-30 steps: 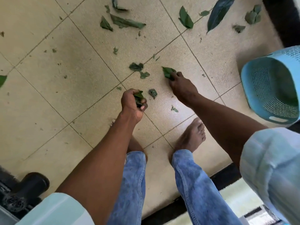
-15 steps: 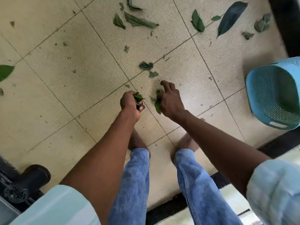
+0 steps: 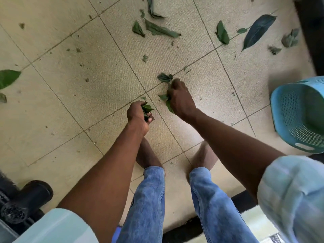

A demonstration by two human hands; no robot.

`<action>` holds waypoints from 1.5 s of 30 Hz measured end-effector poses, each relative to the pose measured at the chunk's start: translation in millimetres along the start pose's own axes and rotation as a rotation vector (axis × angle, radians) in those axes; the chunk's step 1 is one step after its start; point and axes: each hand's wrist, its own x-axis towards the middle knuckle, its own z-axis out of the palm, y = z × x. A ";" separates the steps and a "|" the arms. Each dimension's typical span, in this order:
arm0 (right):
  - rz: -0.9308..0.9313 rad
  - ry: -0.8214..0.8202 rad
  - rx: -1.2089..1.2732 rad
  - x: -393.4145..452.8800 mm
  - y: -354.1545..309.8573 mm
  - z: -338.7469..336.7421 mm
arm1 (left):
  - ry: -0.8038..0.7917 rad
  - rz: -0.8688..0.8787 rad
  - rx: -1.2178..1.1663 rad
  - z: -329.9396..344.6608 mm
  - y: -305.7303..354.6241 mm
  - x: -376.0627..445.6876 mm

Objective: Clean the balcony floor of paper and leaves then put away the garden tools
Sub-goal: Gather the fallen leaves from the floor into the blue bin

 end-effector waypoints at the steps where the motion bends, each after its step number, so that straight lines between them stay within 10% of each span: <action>1: -0.053 -0.029 -0.100 12.3 2.3 0.0 | -0.002 0.001 0.001 -0.1 1.8 1.4; 13: -0.304 -0.150 -0.238 -22.7 36.0 15.7 | -0.001 -0.021 0.006 -2.7 -11.2 10.8; 19: 0.738 0.113 0.652 -40.7 41.5 -24.3 | -0.058 -0.030 -0.071 9.9 -24.7 -11.4; 25: 0.959 0.268 1.181 -69.8 25.5 -97.1 | -0.131 -0.010 -0.088 55.7 -34.5 -62.8; 35: 0.948 0.413 1.021 -82.9 5.0 -198.2 | -0.449 -0.034 0.002 170.2 -20.8 -172.2; 45: 0.930 0.097 0.630 -35.0 45.7 -251.5 | -0.336 -0.039 0.077 230.2 20.9 -176.8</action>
